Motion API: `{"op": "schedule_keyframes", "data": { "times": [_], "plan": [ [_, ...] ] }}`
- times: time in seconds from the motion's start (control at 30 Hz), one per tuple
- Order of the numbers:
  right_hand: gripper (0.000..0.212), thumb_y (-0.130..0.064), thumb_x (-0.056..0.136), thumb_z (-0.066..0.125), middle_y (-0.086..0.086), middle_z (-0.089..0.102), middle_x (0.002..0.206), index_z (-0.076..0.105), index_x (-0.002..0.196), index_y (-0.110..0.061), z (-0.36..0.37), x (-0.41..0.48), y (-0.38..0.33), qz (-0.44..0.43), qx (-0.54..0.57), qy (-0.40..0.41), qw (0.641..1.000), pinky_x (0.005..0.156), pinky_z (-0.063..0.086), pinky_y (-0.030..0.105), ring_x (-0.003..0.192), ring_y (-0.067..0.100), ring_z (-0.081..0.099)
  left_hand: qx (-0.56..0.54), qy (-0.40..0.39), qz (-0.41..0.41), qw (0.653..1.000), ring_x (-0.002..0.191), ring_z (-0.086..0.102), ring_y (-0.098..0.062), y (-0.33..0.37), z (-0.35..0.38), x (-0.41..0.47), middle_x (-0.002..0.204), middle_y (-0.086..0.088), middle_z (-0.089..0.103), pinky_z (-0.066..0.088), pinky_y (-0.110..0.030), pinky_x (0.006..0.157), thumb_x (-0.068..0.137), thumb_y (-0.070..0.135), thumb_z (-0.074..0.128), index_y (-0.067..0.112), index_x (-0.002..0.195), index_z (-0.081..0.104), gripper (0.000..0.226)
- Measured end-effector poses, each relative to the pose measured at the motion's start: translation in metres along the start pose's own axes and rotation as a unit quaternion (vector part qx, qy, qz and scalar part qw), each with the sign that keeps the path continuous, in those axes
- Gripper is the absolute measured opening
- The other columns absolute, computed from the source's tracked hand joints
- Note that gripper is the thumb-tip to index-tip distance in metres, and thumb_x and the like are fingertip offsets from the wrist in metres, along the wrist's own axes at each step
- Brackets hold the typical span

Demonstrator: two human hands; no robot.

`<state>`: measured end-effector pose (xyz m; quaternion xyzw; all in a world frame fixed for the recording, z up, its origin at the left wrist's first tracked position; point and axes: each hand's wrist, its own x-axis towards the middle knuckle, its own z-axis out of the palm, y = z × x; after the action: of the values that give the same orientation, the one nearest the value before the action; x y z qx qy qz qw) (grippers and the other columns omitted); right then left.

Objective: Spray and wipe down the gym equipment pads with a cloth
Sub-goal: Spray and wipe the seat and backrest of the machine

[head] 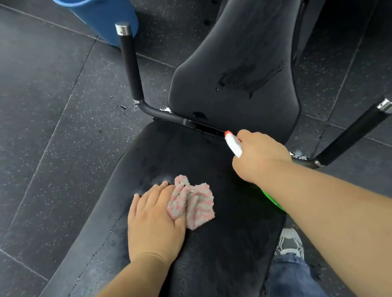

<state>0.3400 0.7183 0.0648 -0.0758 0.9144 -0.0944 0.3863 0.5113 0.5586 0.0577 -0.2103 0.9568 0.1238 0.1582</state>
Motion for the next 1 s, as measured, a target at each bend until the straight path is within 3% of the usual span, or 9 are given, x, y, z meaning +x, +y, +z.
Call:
{"op": "schedule_keyframes", "data": {
  "times": [0.2, 0.37, 0.47, 0.57, 0.6, 0.7, 0.77, 0.87, 1.0],
  "plan": [
    [0.024, -0.030, 0.102, 0.033, 0.003, 0.053, 0.103, 0.048, 0.115, -0.015, 0.012, -0.015, 0.041, 0.063, 0.028, 0.023, 0.997, 0.080, 0.039, 0.036, 0.087, 0.025, 0.045, -0.007, -0.017, -0.005, 1.000, 0.127, 0.051, -0.017, -0.001, -0.001, 0.001, 0.131, 0.009, 0.061, 0.024, -0.041, 0.117, 0.088, 0.052, 0.028, 0.027, 0.125, 0.062, 0.057],
    [0.034, -0.020, 0.097, 0.044, 0.007, 0.054, 0.118, 0.042, 0.131, -0.021, 0.016, -0.049, 0.077, 0.032, 0.066, 0.025, 0.997, 0.084, 0.048, 0.038, 0.101, 0.029, 0.053, -0.028, -0.019, 0.017, 0.999, 0.124, 0.052, -0.020, 0.009, -0.011, -0.001, 0.129, 0.007, 0.061, 0.025, -0.042, 0.115, 0.086, 0.055, 0.025, 0.027, 0.126, 0.062, 0.061],
    [0.035, -0.023, 0.088, 0.051, -0.002, 0.059, 0.104, 0.050, 0.121, -0.034, 0.033, -0.072, 0.114, 0.048, 0.168, 0.046, 0.984, 0.085, 0.045, 0.038, 0.101, 0.025, 0.053, -0.083, -0.030, 0.077, 0.993, 0.108, 0.055, -0.015, 0.045, -0.015, -0.002, 0.117, 0.014, 0.062, 0.037, -0.032, 0.100, 0.088, 0.054, 0.031, 0.031, 0.120, 0.065, 0.051],
    [0.021, -0.035, 0.091, 0.055, -0.006, 0.061, 0.088, 0.058, 0.110, -0.040, 0.058, -0.093, 0.153, 0.067, 0.210, 0.070, 0.973, 0.080, 0.038, 0.034, 0.102, 0.019, 0.048, -0.154, -0.119, 0.131, 0.972, 0.106, 0.053, -0.009, 0.093, -0.005, -0.003, 0.111, 0.021, 0.061, 0.045, -0.034, 0.094, 0.088, 0.056, 0.034, 0.041, 0.119, 0.061, 0.044],
    [0.011, -0.037, 0.092, 0.058, -0.005, 0.063, 0.082, 0.062, 0.101, -0.033, 0.065, -0.096, 0.163, 0.077, 0.236, 0.094, 0.964, 0.074, 0.037, 0.033, 0.098, 0.022, 0.049, -0.167, -0.135, 0.147, 0.965, 0.106, 0.053, -0.008, 0.107, 0.000, -0.004, 0.108, 0.021, 0.061, 0.047, -0.035, 0.091, 0.090, 0.055, 0.037, 0.042, 0.118, 0.060, 0.039],
    [0.025, -0.045, 0.088, 0.067, -0.007, 0.064, 0.075, 0.064, 0.088, -0.021, 0.086, -0.098, 0.193, 0.122, 0.292, 0.143, 0.938, 0.068, 0.039, 0.035, 0.086, 0.027, 0.056, -0.202, -0.147, 0.168, 0.954, 0.105, 0.055, -0.007, 0.140, 0.020, -0.007, 0.103, 0.020, 0.062, 0.049, -0.034, 0.087, 0.095, 0.044, 0.048, 0.044, 0.116, 0.059, 0.024],
    [0.025, -0.038, 0.082, 0.076, -0.013, 0.065, 0.080, 0.063, 0.099, -0.026, 0.102, -0.099, 0.210, 0.153, 0.374, 0.143, 0.903, 0.069, 0.043, 0.030, 0.085, 0.019, 0.061, -0.218, -0.147, 0.163, 0.951, 0.101, 0.056, -0.006, 0.157, 0.030, -0.009, 0.104, 0.018, 0.061, 0.050, -0.034, 0.086, 0.096, 0.040, 0.053, 0.045, 0.117, 0.058, 0.023],
    [0.057, -0.021, 0.079, 0.081, -0.015, 0.064, 0.099, 0.048, 0.123, -0.037, 0.131, -0.096, 0.235, 0.182, 0.492, 0.111, 0.844, 0.082, 0.048, 0.030, 0.092, 0.004, 0.061, -0.234, -0.169, 0.127, 0.949, 0.082, 0.063, -0.006, 0.180, 0.045, -0.009, 0.096, 0.015, 0.064, 0.054, -0.037, 0.074, 0.091, 0.032, 0.058, 0.050, 0.110, 0.043, 0.030],
    [0.079, 0.008, 0.078, 0.073, -0.007, 0.059, 0.107, 0.042, 0.138, -0.033, 0.162, -0.077, 0.271, 0.212, 0.600, 0.092, 0.766, 0.084, 0.057, 0.044, 0.098, 0.018, 0.061, -0.213, -0.189, 0.106, 0.953, 0.066, 0.060, -0.009, 0.207, 0.073, -0.005, 0.083, 0.007, 0.063, 0.051, -0.035, 0.059, 0.083, 0.034, 0.062, 0.031, 0.099, 0.045, 0.023]
  ]
}}
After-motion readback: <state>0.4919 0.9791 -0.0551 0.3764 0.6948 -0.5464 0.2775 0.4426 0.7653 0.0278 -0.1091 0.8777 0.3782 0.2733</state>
